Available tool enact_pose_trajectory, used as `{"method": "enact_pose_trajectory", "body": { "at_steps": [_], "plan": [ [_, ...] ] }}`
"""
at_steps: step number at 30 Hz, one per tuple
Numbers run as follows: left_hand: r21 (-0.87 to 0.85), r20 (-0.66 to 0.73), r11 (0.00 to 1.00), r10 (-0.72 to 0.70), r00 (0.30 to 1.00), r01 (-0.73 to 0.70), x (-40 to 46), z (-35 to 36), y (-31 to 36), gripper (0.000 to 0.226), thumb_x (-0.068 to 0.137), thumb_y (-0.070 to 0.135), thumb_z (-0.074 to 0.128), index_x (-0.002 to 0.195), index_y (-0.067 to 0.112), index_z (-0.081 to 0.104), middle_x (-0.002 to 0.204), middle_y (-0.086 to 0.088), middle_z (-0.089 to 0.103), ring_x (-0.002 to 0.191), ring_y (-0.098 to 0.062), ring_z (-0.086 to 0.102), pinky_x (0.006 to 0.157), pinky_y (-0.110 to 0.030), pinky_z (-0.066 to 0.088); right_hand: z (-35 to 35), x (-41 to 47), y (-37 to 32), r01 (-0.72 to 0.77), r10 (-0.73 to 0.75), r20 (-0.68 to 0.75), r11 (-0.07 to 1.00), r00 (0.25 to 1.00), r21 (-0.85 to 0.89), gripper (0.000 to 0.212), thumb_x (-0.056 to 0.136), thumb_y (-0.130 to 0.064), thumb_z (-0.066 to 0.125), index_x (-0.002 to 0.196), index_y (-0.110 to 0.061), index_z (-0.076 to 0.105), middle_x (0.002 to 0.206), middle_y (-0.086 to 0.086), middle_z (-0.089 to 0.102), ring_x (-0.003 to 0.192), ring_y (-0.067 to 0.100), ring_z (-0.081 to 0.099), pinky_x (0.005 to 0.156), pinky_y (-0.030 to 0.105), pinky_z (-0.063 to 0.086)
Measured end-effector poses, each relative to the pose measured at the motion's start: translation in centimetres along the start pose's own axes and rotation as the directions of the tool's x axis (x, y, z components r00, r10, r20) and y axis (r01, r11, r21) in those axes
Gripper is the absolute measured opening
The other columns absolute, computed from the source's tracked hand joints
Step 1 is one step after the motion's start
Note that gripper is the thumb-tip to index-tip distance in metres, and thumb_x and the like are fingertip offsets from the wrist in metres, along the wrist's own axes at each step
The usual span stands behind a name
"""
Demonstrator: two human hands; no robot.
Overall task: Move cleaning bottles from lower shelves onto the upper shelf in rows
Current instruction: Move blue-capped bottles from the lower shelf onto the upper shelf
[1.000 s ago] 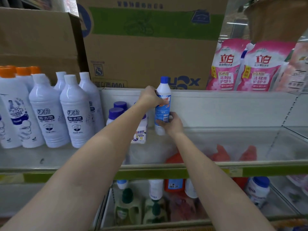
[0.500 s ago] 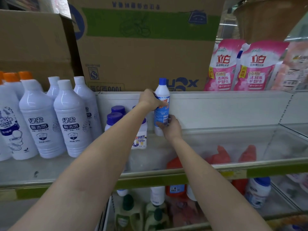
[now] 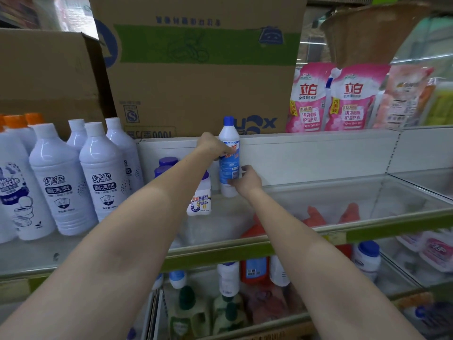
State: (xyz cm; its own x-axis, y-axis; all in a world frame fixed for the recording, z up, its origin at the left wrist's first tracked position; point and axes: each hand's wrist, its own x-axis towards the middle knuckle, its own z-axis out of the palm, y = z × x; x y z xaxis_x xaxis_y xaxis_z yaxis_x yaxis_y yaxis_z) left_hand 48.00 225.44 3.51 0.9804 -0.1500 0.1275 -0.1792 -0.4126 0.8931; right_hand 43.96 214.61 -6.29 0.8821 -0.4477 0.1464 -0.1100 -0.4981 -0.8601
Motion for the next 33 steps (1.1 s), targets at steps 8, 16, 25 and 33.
{"method": "enact_pose_trajectory", "body": {
  "at_steps": [8,16,25,33],
  "plan": [
    [0.049,-0.091,0.999,-0.017,0.996,0.021,-4.7,-0.4,1.2,0.023,0.088,0.014,0.075,0.092,0.005,0.055,0.086,-0.017,0.068,0.063,-0.022,0.06,0.061,-0.035,0.056,-3.0,-3.2,1.1,0.036,-0.036,0.001,0.999,0.999,0.019,0.04,0.088,-0.023,0.075,0.12,-0.005,0.058,0.12,0.013,0.068,0.111,0.032,0.063,0.086,0.03,0.046],
    [0.198,-0.08,0.98,0.009,0.997,0.007,-13.4,3.2,0.1,0.016,0.093,0.013,0.064,0.103,0.001,0.062,0.091,-0.022,0.072,0.059,-0.026,0.063,0.064,-0.037,0.058,-7.4,-8.4,4.3,0.079,-0.09,0.055,0.982,0.994,0.174,0.012,0.085,-0.018,0.071,0.087,-0.021,0.059,0.102,0.01,0.07,0.102,0.035,0.067,0.091,0.046,0.056],
    [0.232,-0.069,0.962,-0.132,0.989,0.145,-23.4,7.2,-3.6,0.021,0.097,0.01,0.06,0.11,-0.006,0.061,0.089,-0.026,0.072,0.055,-0.026,0.062,0.057,-0.035,0.056,-11.4,-15.3,10.1,0.064,-0.119,0.247,0.973,0.962,0.222,0.016,0.086,-0.012,0.069,0.076,-0.021,0.061,0.074,0.004,0.065,0.073,0.024,0.062,0.063,0.03,0.046],
    [0.249,-0.149,0.928,-0.245,0.958,0.276,-29.5,8.4,-10.4,0.015,0.094,0.014,0.061,0.099,0.0,0.063,0.082,-0.018,0.074,0.061,-0.026,0.064,0.068,-0.041,0.06,-9.5,-21.2,16.3,0.008,-0.057,0.352,0.99,0.934,0.139,0.014,0.089,-0.014,0.066,0.077,-0.021,0.063,0.079,0.001,0.067,0.081,0.024,0.066,0.07,0.04,0.056]
  ]
}}
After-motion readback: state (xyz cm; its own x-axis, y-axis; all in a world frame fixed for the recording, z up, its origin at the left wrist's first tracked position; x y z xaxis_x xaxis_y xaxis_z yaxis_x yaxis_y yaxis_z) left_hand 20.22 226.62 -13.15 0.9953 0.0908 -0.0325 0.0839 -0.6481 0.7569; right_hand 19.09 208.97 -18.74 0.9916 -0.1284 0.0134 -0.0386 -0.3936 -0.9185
